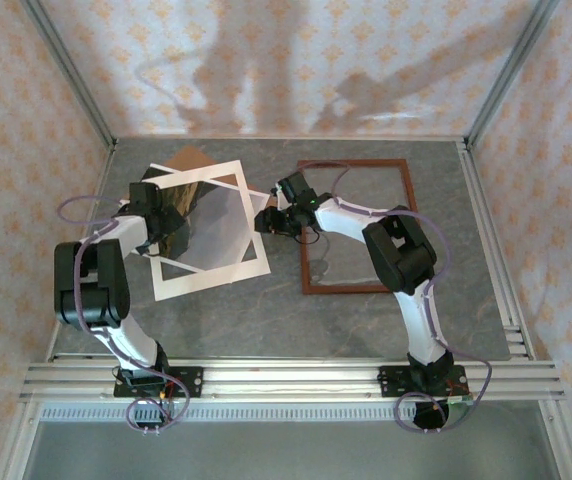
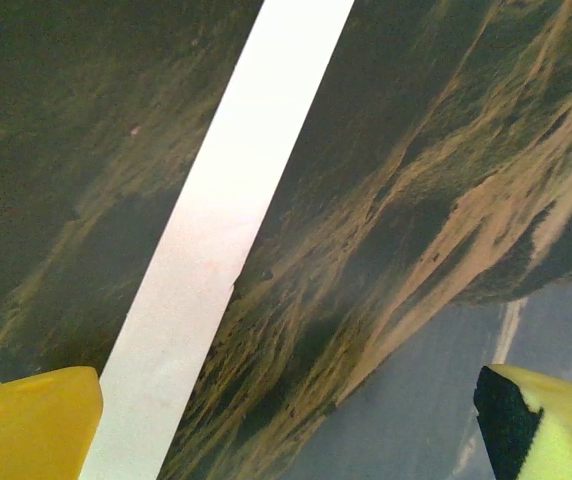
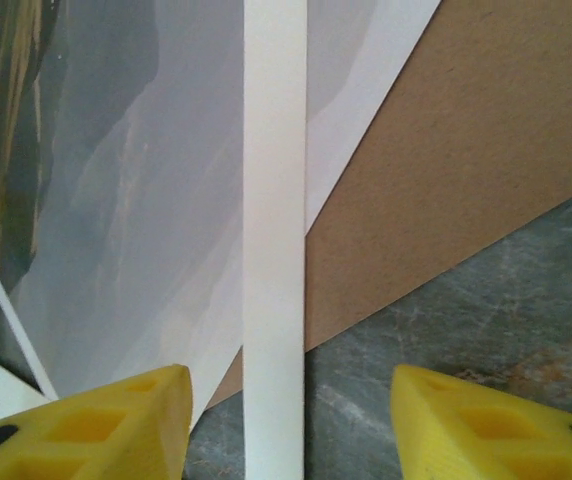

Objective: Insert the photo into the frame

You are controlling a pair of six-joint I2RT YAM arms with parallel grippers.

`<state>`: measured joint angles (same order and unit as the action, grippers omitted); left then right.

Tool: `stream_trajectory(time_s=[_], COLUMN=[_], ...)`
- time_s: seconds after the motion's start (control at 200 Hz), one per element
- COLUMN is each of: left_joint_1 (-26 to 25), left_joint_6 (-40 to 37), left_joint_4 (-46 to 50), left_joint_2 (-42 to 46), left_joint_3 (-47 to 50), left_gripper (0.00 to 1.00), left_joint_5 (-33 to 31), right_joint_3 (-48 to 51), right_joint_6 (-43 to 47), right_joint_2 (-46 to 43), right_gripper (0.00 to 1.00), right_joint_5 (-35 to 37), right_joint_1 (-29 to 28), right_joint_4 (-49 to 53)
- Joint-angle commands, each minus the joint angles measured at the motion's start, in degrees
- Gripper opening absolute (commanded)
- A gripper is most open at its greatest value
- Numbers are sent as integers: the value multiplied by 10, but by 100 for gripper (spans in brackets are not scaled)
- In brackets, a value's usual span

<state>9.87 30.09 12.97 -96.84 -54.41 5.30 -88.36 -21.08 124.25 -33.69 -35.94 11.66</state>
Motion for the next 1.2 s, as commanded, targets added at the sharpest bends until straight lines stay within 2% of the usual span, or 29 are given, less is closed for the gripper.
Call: stream_trajectory(time_s=[0.0,0.295,0.541,0.736,0.981,1.196], left_joint_1=[0,-33,-64,-71,-71,-71], left_joint_6=[2,23,41,42,31,26], left_joint_4=[8,-32,-59,-71,-72,-70], left_joint_2=[-14,14,69,75,54,53], left_joint_3=[-1,67,123,135,128,128], left_gripper=[97,96,96,96,96,96], left_joint_5=[27,74,98,99,94,96], right_joint_3=[2,33,103,154,159,115], right_joint_6=[-5,-19,-54,-95,-132,-92], right_joint_2=[-23,-30,-77,-122,-119,-91], right_gripper=[58,60,55,53,54,56], right_joint_5=[54,60,40,27,46,75], right_joint_1=[-4,-31,-42,-43,-33,-37], right_joint_4=[18,15,-24,-69,-98,-55])
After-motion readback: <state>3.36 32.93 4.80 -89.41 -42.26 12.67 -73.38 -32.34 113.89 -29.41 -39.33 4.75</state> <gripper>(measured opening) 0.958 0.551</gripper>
